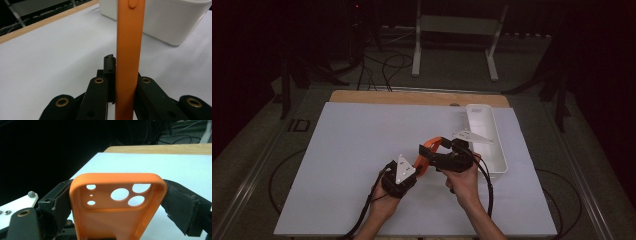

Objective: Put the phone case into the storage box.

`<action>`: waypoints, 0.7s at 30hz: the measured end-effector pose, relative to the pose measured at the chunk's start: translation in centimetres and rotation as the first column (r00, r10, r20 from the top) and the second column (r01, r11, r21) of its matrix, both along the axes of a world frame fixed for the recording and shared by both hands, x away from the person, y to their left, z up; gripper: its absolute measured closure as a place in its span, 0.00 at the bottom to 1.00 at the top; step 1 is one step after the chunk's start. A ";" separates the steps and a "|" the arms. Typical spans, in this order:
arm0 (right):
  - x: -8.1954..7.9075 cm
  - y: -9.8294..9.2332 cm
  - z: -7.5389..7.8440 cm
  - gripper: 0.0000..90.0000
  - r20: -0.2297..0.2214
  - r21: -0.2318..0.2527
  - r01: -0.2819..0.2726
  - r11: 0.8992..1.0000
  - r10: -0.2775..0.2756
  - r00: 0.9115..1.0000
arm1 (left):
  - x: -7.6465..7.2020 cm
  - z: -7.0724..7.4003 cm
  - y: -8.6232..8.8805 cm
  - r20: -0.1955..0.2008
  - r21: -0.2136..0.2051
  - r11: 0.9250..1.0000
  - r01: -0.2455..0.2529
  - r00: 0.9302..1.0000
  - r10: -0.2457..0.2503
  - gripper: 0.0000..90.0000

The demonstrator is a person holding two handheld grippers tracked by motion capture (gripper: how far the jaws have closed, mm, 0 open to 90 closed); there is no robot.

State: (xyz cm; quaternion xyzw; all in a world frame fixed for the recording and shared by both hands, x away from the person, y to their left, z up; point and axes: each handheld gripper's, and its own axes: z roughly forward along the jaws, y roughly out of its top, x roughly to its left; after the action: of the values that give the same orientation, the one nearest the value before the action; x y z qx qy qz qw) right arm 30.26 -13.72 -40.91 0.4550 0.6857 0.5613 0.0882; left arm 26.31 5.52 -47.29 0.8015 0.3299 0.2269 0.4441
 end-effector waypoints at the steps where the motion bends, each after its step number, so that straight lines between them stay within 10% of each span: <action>1: 0.0 0.0 0.0 0.16 -0.005 0.005 0.001 1.000 -0.001 1.000 | 0.0 0.0 0.0 0.000 -0.005 1.000 -0.003 1.000 0.003 0.95; 21: -0.2 0.0 -0.1 0.19 -0.007 -0.010 0.004 1.000 -0.005 1.000 | -0.1 -0.4 -0.5 -0.003 0.005 1.000 0.020 1.000 -0.020 0.92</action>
State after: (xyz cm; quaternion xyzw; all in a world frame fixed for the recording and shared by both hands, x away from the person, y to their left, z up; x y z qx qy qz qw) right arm 30.06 -13.67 -41.06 0.4579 0.6878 0.5560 0.0896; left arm 26.18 4.98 -47.71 0.8062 0.3222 0.2220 0.4437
